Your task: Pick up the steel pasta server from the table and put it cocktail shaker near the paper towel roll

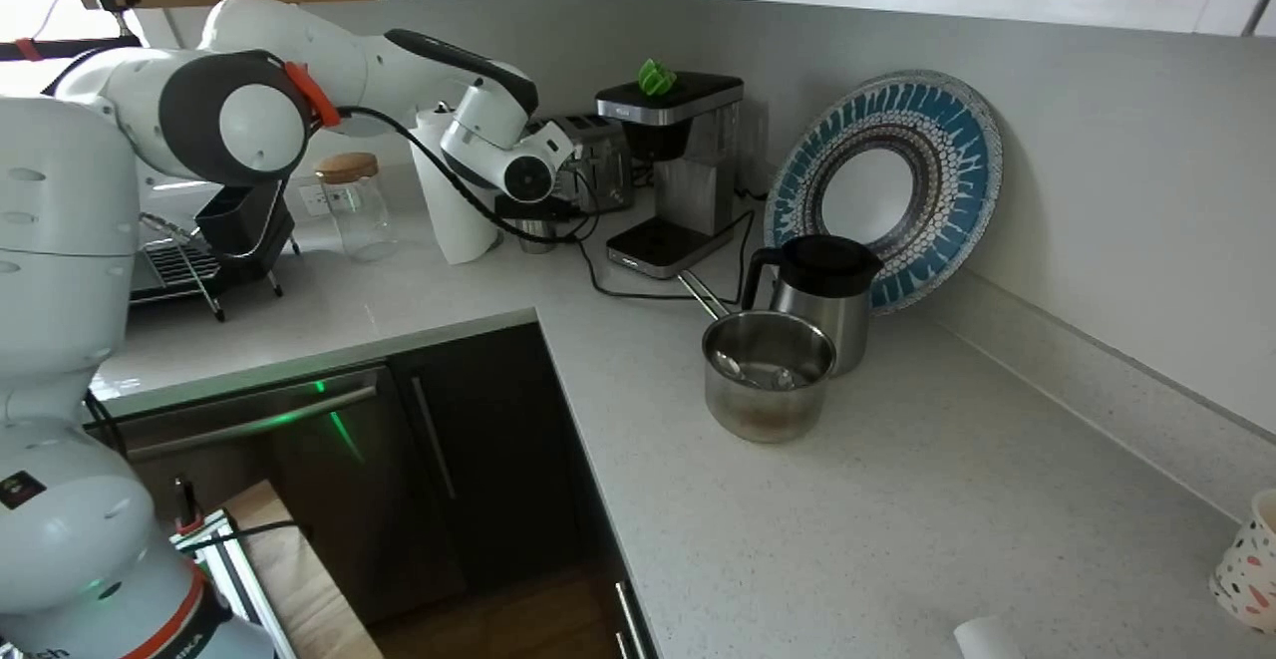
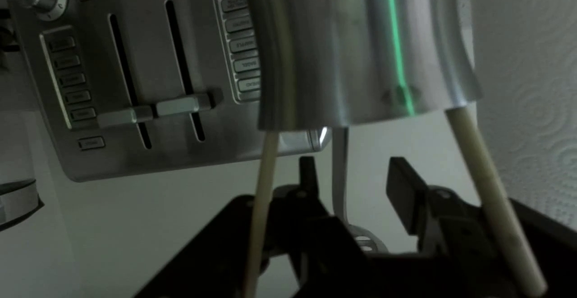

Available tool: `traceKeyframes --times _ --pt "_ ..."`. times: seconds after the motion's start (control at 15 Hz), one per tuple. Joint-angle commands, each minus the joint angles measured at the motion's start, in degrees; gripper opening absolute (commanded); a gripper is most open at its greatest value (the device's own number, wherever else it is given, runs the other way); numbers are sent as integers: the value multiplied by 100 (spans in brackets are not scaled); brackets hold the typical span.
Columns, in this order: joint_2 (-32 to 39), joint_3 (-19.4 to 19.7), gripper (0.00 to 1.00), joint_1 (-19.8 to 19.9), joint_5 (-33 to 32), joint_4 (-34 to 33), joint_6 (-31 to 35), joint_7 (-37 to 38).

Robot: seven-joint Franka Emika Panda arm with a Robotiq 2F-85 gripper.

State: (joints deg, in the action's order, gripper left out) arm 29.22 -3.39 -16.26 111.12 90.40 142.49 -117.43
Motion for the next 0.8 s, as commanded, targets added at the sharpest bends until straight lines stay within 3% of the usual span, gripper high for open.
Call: traceKeyframes --times 0.0,0.07,0.13,0.2,0.33,0.73 --pt "-193 -86 16 69 -60 285 -1 -159" --pt "-223 -88 6 57 -62 313 28 -186" --pt "-309 -91 6 36 -53 388 82 -259" --pt "-401 -104 40 36 16 460 83 -374" --pt "-706 -143 35 50 255 731 81 -774" --pt "-2065 -201 78 101 672 2036 85 -1480"
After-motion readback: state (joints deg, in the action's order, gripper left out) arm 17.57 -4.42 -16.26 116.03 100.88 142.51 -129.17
